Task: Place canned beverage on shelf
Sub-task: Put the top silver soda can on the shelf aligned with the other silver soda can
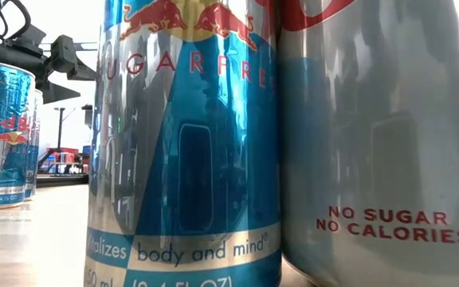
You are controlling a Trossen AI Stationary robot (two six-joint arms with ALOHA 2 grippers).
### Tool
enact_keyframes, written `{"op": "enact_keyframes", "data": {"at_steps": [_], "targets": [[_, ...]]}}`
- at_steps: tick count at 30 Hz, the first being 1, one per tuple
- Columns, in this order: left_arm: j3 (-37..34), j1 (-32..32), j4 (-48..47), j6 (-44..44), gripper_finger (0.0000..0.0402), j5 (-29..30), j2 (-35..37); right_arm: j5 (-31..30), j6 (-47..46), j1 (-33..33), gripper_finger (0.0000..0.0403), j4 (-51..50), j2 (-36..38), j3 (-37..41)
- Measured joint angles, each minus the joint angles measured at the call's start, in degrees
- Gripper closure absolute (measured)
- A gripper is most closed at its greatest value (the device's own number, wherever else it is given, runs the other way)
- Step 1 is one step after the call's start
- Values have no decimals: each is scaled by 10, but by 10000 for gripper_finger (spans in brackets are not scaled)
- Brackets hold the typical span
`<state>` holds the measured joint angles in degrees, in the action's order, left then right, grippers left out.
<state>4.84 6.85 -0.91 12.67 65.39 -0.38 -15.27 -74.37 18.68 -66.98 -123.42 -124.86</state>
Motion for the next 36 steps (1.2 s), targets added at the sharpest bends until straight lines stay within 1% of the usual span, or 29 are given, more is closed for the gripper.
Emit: {"op": "enact_keyframes", "data": {"at_steps": [3, 7, 10, 13, 21, 23, 25, 27, 32, 36], "targets": [[0, 0, 0, 0, 33, 0, 0, 0, 1, 0, 33, -1, 0, 0], [0, 0, 0, 0, 33, 0, 0, -1, 3, -8, 28, -1, 0, 0], [0, 0, 0, 0, 33, 0, 0, -21, 9, -22, 28, -4, 0, 0], [0, 0, 0, 0, 33, 0, 0, -77, 6, -46, 28, -13, 0, 0], [0, 0, 0, 0, 33, 0, 0, -293, -7, -121, 28, -32, 0, 3], [0, 0, 0, 0, 33, 0, 0, -333, -19, -134, 28, -32, 0, 8], [0, 0, 0, 0, 33, 0, 0, -356, -36, -143, 28, -33, 0, 13], [0, 0, 0, 0, 33, 0, 0, -362, -47, -148, 28, -43, -2, 14], [0, 0, 0, 0, 33, 0, 0, -340, -70, -158, 28, -65, -4, 22], [0, 0, 0, 0, 33, 0, 0, -338, -86, -170, 28, -64, -4, 32]]}}
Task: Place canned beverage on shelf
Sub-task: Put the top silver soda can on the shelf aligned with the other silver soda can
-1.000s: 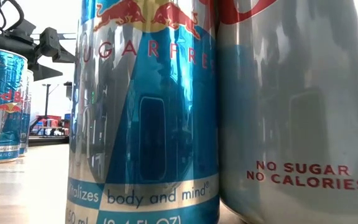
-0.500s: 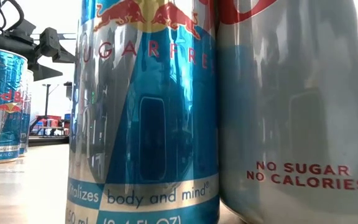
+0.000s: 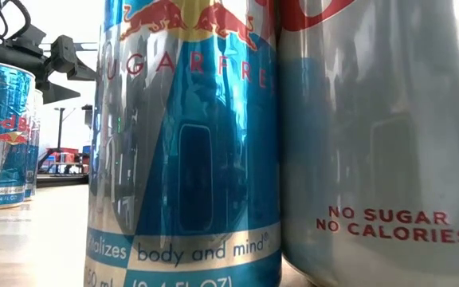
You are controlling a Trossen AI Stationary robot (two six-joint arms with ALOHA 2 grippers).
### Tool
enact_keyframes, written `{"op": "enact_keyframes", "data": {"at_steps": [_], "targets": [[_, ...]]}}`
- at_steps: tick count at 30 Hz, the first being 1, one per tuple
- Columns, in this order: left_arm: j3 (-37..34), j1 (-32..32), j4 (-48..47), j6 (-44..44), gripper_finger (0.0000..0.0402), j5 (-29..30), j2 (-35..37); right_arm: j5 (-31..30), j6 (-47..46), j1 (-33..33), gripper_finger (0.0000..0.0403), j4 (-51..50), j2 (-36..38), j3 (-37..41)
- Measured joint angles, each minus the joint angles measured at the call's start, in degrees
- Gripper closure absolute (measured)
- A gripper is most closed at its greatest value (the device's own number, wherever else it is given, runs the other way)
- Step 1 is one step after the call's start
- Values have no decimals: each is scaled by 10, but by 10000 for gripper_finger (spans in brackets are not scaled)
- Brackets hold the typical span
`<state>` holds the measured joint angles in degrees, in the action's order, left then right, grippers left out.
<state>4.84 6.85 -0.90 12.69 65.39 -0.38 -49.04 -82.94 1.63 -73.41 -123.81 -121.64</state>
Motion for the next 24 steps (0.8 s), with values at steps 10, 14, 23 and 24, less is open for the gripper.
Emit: {"op": "enact_keyframes", "data": {"at_steps": [10, 14, 23, 24], "targets": [[0, 0, 0, 0, 33, 0, 0, 35, 0, -9, 96, 3, 0, 6], [0, 0, 0, 0, 33, 0, 0, 41, -1, -9, 138, 6, 0, 7], [0, 0, 0, 0, 33, 0, 0, 45, 7, -7, 175, 37, 0, 20], [0, 0, 0, 0, 33, 0, 0, 45, 7, -7, 176, 37, -1, 23]]}}
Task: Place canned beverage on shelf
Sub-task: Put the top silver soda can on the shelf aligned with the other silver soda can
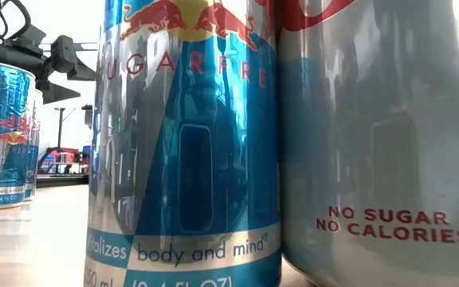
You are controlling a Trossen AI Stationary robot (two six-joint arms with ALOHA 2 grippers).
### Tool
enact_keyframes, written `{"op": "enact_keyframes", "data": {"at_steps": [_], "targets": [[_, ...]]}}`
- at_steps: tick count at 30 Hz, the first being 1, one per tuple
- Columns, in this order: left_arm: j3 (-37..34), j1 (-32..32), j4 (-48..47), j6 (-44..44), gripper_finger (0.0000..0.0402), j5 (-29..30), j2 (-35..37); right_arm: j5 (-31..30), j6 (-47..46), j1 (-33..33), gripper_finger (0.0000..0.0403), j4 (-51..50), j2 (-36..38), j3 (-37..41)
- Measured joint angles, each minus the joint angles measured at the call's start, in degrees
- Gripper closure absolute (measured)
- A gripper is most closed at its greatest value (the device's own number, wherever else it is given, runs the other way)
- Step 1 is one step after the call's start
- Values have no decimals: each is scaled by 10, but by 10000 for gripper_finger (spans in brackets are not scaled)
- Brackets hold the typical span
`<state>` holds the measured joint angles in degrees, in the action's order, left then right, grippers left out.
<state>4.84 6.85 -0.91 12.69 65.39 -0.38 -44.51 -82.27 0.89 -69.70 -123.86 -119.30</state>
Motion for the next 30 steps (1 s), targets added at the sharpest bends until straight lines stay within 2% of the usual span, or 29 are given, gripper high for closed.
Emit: {"op": "enact_keyframes", "data": {"at_steps": [24, 30], "targets": [[0, 0, 0, 0, 33, 0, 0, 0, 0, 25, 177, 32, 0, 23], [0, 0, 0, 0, 33, 0, 0, 0, 25, 33, 177, 50, 0, 23]]}}
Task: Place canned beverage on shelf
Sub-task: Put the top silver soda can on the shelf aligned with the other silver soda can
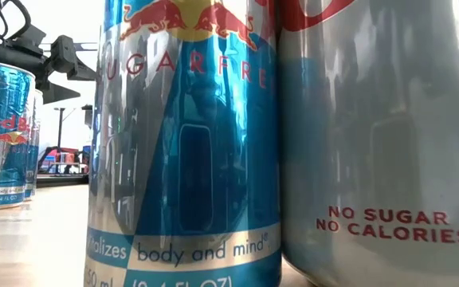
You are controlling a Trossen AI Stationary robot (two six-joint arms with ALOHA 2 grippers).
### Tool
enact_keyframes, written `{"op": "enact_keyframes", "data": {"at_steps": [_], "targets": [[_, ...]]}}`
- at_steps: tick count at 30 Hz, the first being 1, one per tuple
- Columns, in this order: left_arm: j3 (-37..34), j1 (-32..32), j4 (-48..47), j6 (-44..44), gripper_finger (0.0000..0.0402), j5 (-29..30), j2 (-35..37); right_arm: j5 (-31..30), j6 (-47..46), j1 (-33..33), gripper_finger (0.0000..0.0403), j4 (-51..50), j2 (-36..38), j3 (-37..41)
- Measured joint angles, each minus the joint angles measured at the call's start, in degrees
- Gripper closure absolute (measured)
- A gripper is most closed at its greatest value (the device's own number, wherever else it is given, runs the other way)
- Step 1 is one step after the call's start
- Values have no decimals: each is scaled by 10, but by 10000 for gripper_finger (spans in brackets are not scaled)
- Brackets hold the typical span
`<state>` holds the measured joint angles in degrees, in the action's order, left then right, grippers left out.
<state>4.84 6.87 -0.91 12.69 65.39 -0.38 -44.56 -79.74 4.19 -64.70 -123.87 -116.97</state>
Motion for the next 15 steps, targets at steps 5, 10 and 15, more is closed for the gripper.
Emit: {"op": "enact_keyframes", "data": {"at_steps": [5, 10, 15], "targets": [[0, 0, 0, 0, 33, 0, 0, 0, 17, 6, 177, 8, 0, 0], [0, 0, 0, 0, 33, 0, 0, 0, 19, 15, 177, 8, 0, 0], [0, 0, 0, 0, 33, 0, 0, 0, 24, 25, 177, 10, 0, 0]]}}
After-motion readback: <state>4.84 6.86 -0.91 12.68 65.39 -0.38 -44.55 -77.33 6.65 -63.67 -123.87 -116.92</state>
